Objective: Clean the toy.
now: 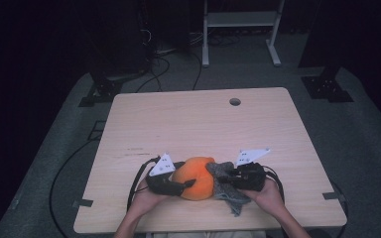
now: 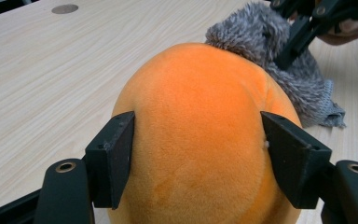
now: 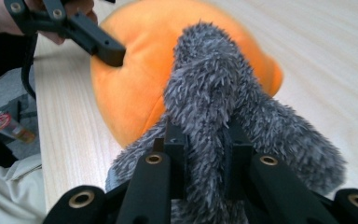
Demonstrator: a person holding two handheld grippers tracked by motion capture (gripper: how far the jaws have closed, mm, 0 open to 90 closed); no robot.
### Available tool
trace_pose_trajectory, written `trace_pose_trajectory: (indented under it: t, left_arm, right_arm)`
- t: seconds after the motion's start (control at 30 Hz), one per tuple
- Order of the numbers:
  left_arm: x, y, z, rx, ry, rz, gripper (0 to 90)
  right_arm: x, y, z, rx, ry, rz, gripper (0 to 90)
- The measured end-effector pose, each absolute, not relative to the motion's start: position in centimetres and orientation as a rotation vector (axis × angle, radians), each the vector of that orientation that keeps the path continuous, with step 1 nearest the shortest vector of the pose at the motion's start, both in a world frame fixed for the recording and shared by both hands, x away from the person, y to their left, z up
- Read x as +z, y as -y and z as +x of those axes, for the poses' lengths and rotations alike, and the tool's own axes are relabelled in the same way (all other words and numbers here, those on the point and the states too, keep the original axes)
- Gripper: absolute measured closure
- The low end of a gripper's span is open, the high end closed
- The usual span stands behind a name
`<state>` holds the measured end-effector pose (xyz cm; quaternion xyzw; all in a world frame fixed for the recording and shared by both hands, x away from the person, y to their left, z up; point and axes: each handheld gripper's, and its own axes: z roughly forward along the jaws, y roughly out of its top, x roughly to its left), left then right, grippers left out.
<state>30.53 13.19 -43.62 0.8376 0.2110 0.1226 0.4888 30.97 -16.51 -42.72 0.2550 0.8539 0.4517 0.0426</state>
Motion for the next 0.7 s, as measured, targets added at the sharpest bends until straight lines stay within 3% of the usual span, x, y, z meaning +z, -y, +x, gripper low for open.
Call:
trace_pose_trajectory:
  t: [0.13,0.17,0.23,0.27,0.4,0.7]
  left_arm:
    - [-43.5,-13.4,30.5,0.263,-0.520,2.023,26.2]
    - [-43.0,-13.5,30.9,0.188,-0.547,2.005,15.8]
    - [-42.8,-13.6,31.5,0.141,-0.590,1.988,9.3]
    - [-42.8,-13.6,31.5,0.141,-0.590,1.988,9.5]
    - [-43.4,-13.4,31.1,0.215,-0.569,2.031,24.0]
    - [-43.5,-13.8,30.8,0.229,-0.524,2.047,28.0]
  right_arm:
    - [-41.8,15.9,31.0,1.424,-2.576,0.741,75.1]
    - [-42.2,15.6,30.7,1.421,-2.595,0.712,75.4]
    - [-42.5,15.5,30.3,1.412,-2.617,0.683,75.5]
    - [-42.5,15.5,30.3,1.412,-2.617,0.683,75.5]
    - [-43.0,16.1,30.5,1.433,-2.634,0.747,75.7]
    - [-42.5,16.3,30.4,1.430,-2.602,0.772,75.5]
